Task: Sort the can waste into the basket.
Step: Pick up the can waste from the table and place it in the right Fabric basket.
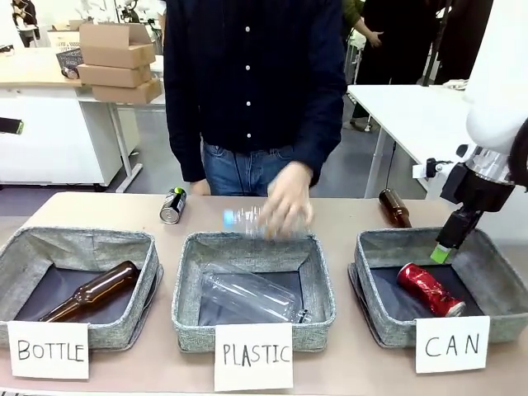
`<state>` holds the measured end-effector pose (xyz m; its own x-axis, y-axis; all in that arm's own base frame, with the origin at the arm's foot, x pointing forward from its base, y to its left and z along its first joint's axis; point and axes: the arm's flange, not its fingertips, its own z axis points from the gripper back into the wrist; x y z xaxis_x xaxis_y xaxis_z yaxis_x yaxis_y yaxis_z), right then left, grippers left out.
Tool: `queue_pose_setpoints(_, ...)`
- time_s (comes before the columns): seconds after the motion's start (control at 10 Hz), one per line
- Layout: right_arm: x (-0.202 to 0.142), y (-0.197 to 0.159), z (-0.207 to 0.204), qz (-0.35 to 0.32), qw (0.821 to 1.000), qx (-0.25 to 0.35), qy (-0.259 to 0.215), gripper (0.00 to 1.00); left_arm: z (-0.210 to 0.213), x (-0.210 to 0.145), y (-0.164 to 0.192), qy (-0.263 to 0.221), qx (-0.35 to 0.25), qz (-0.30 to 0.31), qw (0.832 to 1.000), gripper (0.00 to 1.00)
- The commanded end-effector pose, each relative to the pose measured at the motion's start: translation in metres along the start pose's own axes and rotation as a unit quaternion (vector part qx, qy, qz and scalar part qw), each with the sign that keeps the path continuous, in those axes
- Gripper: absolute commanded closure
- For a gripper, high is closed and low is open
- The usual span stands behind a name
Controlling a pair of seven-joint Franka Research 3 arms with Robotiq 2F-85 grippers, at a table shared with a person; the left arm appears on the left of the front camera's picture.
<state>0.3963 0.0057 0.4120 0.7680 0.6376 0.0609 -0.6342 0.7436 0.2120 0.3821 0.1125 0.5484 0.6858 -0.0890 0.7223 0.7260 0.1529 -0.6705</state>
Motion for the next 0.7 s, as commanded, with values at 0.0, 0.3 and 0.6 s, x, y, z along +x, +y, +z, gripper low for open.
queue_pose_setpoints(0.0, 0.002, -0.006, 0.003, 0.009, 0.998, 0.039, -0.043, 0.00, -0.001, 0.000, -0.001, -0.008, -0.008, -0.013, 1.000, 0.00)
queue_pose_setpoints(0.3, 0.003, 0.017, 0.064, -0.090, 0.871, 0.406, -0.262, 0.00, -0.001, 0.000, -0.001, -0.008, -0.008, -0.013, 1.000, 0.00)
queue_pose_setpoints(0.6, -0.032, 0.000, 0.086, 0.002, 0.721, 0.553, -0.419, 0.00, -0.001, 0.000, -0.001, -0.008, -0.008, -0.013, 1.000, 0.00)
